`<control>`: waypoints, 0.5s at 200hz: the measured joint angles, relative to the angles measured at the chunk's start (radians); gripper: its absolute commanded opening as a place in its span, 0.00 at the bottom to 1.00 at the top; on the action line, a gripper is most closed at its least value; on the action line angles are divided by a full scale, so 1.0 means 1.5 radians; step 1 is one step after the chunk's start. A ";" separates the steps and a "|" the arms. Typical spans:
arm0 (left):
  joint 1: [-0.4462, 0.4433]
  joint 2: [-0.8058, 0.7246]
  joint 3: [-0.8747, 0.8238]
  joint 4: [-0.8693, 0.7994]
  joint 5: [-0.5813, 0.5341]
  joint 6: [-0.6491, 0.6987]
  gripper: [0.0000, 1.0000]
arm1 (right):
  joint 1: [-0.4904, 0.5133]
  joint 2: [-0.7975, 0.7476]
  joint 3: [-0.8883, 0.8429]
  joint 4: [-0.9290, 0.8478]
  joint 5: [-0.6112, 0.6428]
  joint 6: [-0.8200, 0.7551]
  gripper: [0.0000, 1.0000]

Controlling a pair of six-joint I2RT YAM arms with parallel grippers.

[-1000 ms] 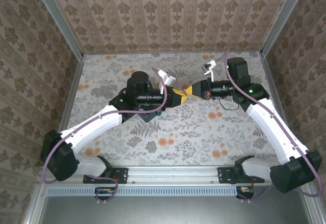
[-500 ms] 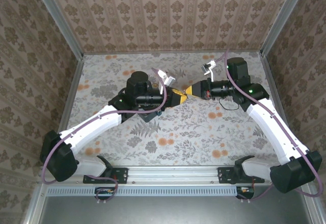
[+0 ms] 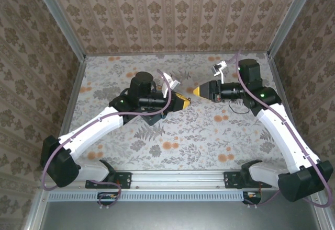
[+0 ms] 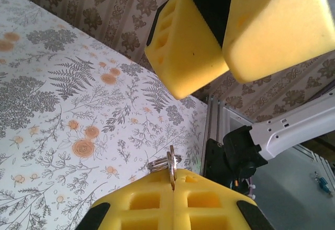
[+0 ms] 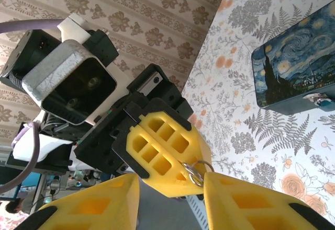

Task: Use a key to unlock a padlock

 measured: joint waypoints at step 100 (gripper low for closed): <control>0.008 0.020 0.057 -0.053 0.065 0.014 0.00 | 0.041 -0.003 -0.034 0.032 -0.029 -0.001 0.34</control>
